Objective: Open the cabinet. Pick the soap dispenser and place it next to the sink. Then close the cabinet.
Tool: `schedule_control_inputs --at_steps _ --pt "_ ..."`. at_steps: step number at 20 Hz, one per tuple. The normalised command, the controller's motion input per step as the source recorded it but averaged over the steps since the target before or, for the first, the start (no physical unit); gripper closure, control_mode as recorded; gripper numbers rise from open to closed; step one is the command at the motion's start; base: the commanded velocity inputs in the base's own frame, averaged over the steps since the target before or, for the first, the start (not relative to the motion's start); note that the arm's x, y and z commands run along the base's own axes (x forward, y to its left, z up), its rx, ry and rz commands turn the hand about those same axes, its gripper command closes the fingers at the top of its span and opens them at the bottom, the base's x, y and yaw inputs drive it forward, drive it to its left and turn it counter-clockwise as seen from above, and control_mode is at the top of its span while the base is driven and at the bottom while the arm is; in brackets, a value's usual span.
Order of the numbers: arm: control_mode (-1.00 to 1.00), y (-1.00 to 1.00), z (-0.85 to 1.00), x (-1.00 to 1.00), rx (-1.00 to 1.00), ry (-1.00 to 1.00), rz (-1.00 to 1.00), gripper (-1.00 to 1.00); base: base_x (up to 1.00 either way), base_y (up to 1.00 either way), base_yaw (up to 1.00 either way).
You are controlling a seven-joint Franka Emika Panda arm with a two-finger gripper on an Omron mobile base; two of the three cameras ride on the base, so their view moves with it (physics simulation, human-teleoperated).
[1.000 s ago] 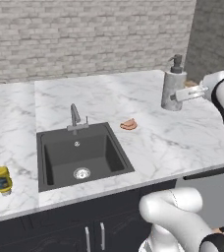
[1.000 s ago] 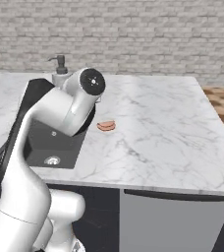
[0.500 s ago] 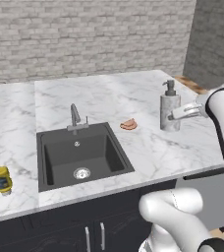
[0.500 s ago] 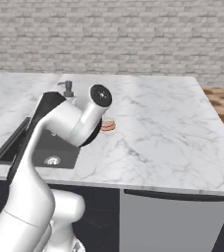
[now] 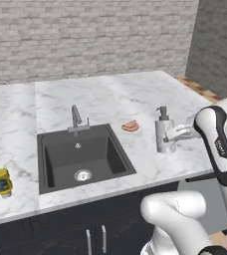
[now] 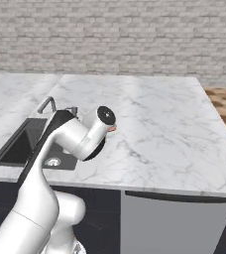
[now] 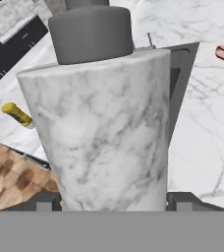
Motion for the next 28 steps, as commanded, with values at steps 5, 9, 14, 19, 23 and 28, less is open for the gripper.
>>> schedule_control_inputs --at_steps 5,9,14,19,23,28 --pt "-1.00 0.00 -0.31 0.19 0.01 0.02 0.11 1.00 0.00 0.00 0.00" --pt "-1.00 0.00 -0.24 0.28 0.03 -0.08 0.09 1.00 0.00 0.00 0.00" --pt "-1.00 0.00 -0.18 0.13 0.01 -0.18 0.05 1.00 0.00 0.00 0.00" --pt "-1.00 0.01 -0.36 0.31 0.00 -0.12 0.00 1.00 0.00 0.00 0.00" --pt "-1.00 0.00 -0.33 0.38 0.00 -0.06 0.00 1.00 0.00 0.00 0.00" --pt "-1.00 0.00 -0.14 0.54 0.00 0.00 0.00 1.00 0.00 0.00 0.00"
